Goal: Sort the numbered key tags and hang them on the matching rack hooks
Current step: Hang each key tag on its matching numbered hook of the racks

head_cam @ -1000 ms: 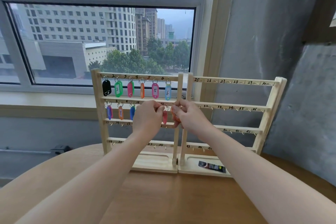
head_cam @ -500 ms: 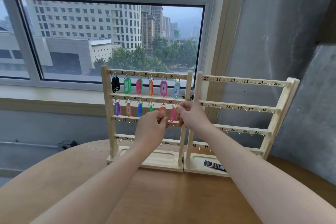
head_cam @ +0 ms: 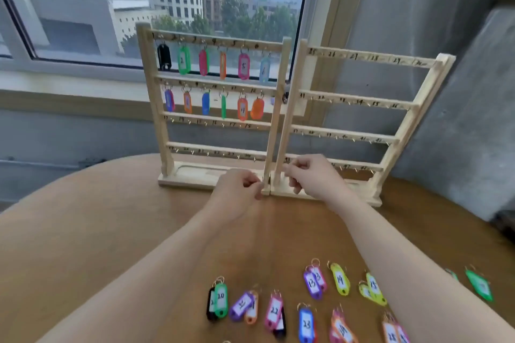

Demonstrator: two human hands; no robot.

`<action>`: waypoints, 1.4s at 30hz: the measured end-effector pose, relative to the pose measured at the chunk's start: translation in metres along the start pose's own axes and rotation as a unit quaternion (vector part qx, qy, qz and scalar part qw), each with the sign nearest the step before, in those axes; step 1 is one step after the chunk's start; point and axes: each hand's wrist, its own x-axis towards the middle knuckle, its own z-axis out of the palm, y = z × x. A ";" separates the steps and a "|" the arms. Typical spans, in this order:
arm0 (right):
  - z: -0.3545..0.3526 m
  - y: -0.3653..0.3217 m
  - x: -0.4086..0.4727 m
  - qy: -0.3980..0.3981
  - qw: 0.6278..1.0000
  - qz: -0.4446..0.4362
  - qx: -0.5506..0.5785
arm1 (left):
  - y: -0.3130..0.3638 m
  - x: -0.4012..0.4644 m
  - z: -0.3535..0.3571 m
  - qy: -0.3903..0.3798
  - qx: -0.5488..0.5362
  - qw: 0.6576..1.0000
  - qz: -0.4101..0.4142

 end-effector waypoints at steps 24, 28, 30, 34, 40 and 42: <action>0.037 0.110 -0.128 0.003 0.945 0.142 -0.294 | -0.021 -0.064 0.111 -0.254 0.159 0.954 -0.021; 0.041 0.110 -0.127 -0.006 0.938 0.132 -0.319 | -0.034 -0.065 0.103 -0.264 0.122 0.957 -0.001; 0.042 0.112 -0.126 -0.014 0.938 0.134 -0.318 | -0.038 -0.065 0.102 -0.273 0.113 0.955 0.017; 0.046 0.117 -0.124 -0.022 0.942 0.134 -0.308 | -0.041 -0.063 0.099 -0.283 0.087 0.954 0.050; 0.051 0.117 -0.117 -0.035 0.944 0.113 -0.309 | -0.048 -0.063 0.094 -0.280 0.065 0.955 0.073; 0.054 0.118 -0.115 -0.038 0.943 0.098 -0.317 | -0.050 -0.062 0.093 -0.280 0.059 0.955 0.083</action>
